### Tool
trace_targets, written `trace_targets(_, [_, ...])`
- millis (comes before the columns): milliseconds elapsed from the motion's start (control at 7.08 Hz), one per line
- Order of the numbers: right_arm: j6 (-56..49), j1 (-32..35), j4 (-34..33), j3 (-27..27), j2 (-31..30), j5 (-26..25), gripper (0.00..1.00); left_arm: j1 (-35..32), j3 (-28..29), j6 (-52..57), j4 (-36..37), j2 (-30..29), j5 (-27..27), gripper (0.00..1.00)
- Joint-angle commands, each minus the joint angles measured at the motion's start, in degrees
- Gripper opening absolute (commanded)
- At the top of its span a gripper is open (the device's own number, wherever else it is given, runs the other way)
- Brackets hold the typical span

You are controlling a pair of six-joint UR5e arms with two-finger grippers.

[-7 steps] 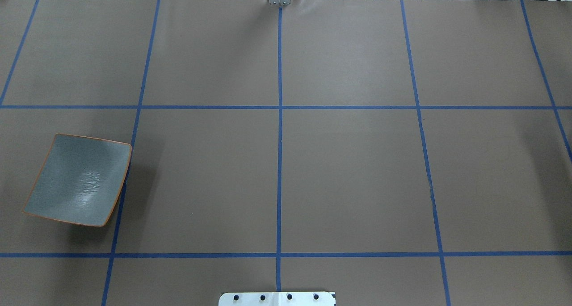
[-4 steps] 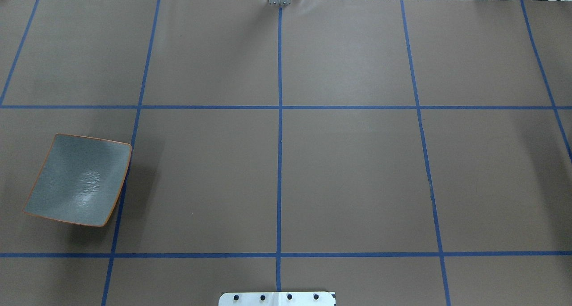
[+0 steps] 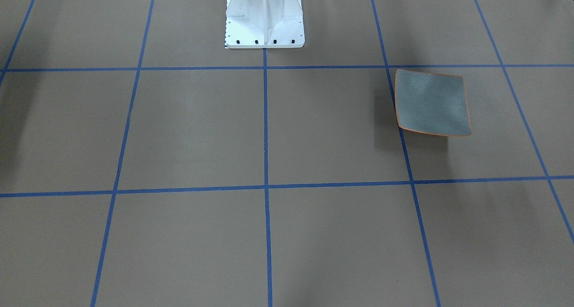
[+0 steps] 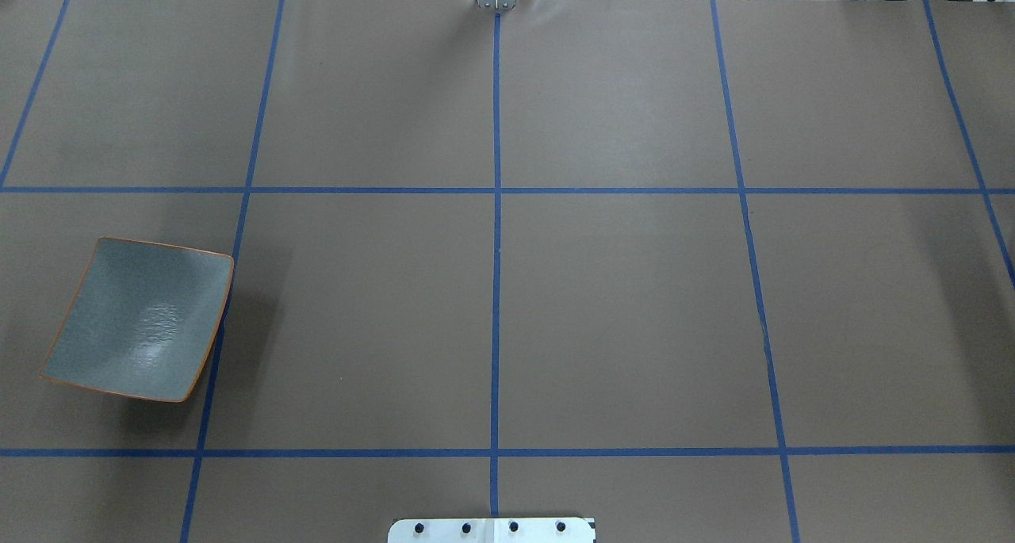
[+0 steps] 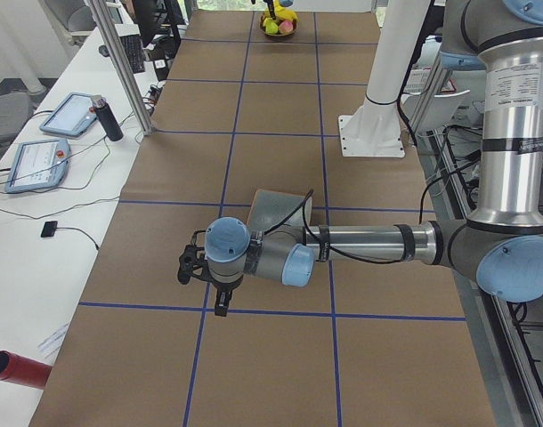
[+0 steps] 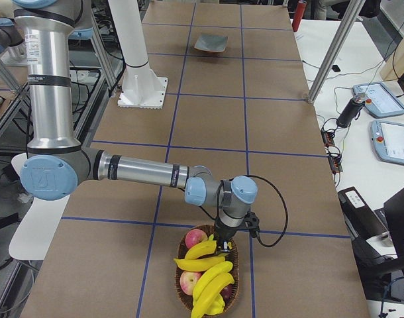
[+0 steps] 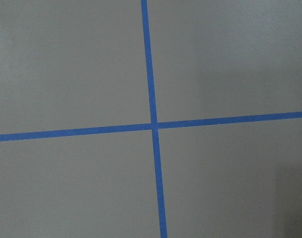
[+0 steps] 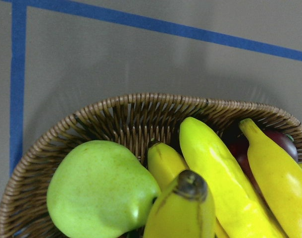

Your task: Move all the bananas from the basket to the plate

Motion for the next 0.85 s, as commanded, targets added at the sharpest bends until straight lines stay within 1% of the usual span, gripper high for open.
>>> trace_targets(0, [-0.1, 0.0, 0.0, 0.2, -0.3, -0.3, 0.0, 0.0, 0.0, 0.0, 0.0, 0.0, 0.0, 1.0])
trace_targets(424, [-0.2, 0.3, 0.0, 0.2, -0.6, -0.9, 0.0, 0.0, 0.0, 0.0, 0.0, 0.0, 0.0, 1.0])
trace_targets(706, [-0.2, 0.8, -0.3, 1.4, -0.9, -0.7, 0.0, 0.0, 0.0, 0.0, 0.0, 0.0, 0.0, 1.0])
